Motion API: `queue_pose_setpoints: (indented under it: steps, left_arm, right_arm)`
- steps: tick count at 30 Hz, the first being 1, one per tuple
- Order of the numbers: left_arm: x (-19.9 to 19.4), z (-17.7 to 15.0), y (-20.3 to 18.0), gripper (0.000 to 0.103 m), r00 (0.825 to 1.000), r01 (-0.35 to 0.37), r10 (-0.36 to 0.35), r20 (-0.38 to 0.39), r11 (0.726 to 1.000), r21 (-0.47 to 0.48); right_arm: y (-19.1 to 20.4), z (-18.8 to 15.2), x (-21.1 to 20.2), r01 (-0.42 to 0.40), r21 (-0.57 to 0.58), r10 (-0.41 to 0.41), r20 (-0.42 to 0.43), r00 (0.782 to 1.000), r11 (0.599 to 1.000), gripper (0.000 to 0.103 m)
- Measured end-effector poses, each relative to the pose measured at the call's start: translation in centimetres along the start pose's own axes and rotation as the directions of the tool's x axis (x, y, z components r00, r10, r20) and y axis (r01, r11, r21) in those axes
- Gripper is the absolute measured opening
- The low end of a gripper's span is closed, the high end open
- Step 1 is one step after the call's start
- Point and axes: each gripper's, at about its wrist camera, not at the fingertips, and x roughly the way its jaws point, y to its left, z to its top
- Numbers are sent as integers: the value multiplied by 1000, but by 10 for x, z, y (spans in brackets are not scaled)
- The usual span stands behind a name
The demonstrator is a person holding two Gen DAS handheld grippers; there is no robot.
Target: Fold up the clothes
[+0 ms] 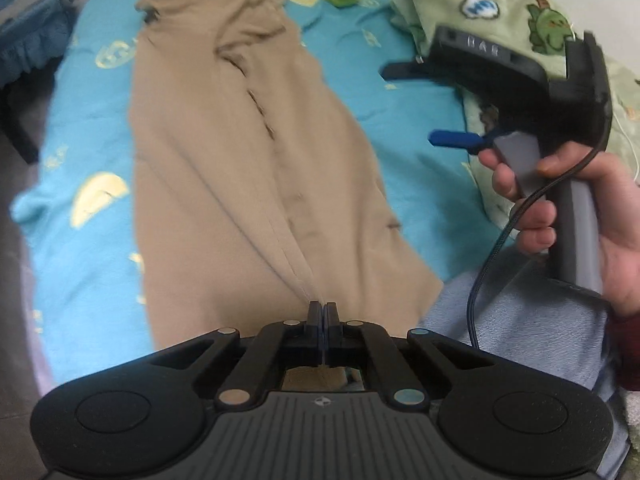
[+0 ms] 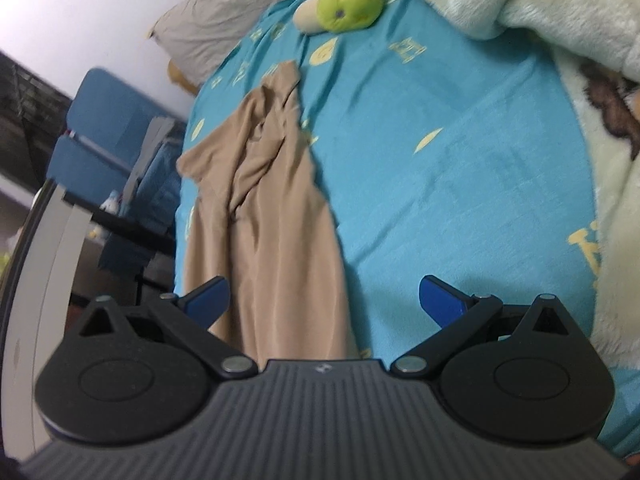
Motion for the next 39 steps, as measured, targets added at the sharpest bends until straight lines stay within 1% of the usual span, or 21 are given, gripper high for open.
queue_pose_setpoints:
  steps: [3,4,6,7,8,10,12,14,16,17,20,24,25,27,29,30,32,34,36,37,39]
  left_arm:
    - [21,-6,8,9,998,54,-57,-28,995,-84]
    - [20,-7,13,15,998,59,-61,-11,992,-112]
    - [12,-8,25,20,996,85,-78,48,982,-169]
    - [8,-8,31,33,993,99,-85,78,975,-197]
    - [2,-8,38,54,991,101,-77,113,969,-223]
    - [-8,-10,50,69,984,37,13,180,962,-270]
    - [-13,-11,65,71,970,-53,128,209,941,-334]
    - [-13,-12,81,81,954,-114,218,205,899,-422]
    - [-8,-11,96,81,953,-128,245,179,861,-493]
    - [-3,-10,100,81,960,-128,234,153,854,-504]
    - [15,-10,105,81,983,-123,176,61,858,-499]
    - [24,-14,93,84,988,-145,151,-22,886,-439]
    - [24,-15,90,84,990,-138,137,-35,894,-427]
    - [21,-18,85,78,995,-102,90,-50,905,-413]
    - [19,-21,80,68,996,-65,38,-76,915,-399]
    - [19,-23,78,65,996,-63,31,-89,919,-390]
    - [18,-24,71,48,993,-80,41,-111,926,-370]
    - [18,-24,62,37,990,-99,61,-124,937,-335]
    - [15,-23,52,21,990,-98,64,-124,951,-295]
    - [12,-23,48,5,990,-109,79,-115,953,-282]
    - [4,-24,42,5,992,-114,95,-85,958,-262]
  right_arm:
    - [3,-8,3,-18,-37,16,-47,999,999,103]
    - [4,-12,4,-21,-48,18,-63,998,999,103]
    - [7,-19,8,-19,-68,12,-106,994,998,103]
    - [9,-23,10,-19,-77,9,-129,992,997,103]
    - [9,-27,13,-18,-84,5,-157,988,996,102]
    - [10,-32,21,-1,-88,-16,-199,980,996,102]
    - [8,-38,27,34,-85,-53,-232,971,996,102]
    - [7,-44,27,53,-74,-69,-237,969,996,102]
    - [8,-51,23,63,-65,-76,-232,970,996,102]
    - [8,-56,22,66,-55,-77,-236,969,996,103]
    - [16,-70,19,72,-78,-90,-264,960,994,103]
    - [25,-90,15,56,-105,-89,-349,933,993,102]
    - [27,-95,15,55,-117,-95,-368,925,992,100]
    - [33,-105,12,63,-175,-128,-390,912,983,95]
    - [41,-114,9,77,-262,-179,-394,902,962,80]
    - [45,-118,7,82,-304,-204,-394,896,949,77]
    - [49,-123,6,73,-357,-225,-408,885,931,64]
    - [53,-128,2,73,-411,-252,-401,881,909,56]
    - [58,-132,-3,62,-469,-274,-399,875,881,36]
    - [59,-133,-6,56,-487,-279,-399,874,872,18]
    - [56,-126,-17,45,-471,-255,-393,883,881,13]
